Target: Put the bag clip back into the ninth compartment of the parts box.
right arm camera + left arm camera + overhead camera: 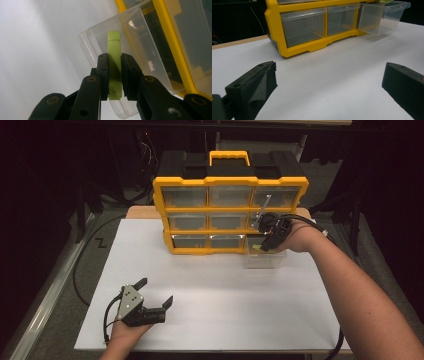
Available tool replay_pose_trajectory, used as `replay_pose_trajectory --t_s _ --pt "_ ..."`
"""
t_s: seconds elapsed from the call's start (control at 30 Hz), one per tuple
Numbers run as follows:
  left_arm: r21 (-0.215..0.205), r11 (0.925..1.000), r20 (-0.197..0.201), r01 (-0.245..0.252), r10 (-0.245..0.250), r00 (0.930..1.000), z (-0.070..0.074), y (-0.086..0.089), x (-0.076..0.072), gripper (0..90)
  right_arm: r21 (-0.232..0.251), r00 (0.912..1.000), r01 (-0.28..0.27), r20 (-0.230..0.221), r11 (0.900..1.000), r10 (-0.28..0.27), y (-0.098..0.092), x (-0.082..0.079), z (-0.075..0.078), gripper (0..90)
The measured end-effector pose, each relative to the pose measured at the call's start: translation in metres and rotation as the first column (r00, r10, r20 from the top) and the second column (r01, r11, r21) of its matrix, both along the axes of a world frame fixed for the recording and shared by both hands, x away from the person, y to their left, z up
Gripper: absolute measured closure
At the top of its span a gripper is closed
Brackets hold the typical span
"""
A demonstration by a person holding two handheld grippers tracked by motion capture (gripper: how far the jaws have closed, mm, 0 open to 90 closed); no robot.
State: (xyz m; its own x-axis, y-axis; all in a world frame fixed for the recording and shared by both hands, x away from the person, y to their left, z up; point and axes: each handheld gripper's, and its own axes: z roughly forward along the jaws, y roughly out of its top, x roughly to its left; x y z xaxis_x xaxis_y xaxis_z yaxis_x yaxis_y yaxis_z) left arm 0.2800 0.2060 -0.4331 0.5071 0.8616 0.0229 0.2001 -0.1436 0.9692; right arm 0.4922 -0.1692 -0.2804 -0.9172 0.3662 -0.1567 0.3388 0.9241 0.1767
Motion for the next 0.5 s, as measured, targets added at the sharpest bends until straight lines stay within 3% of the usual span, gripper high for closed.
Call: replay_pose_trajectory --t_s 0.5 --pt "-0.003 1.0000 -0.001 -0.001 0.001 1.0000 0.000 0.000 0.000 0.3 -0.022 0.9999 0.010 0.007 1.000 -0.010 0.003 0.013 -0.015 80.2"
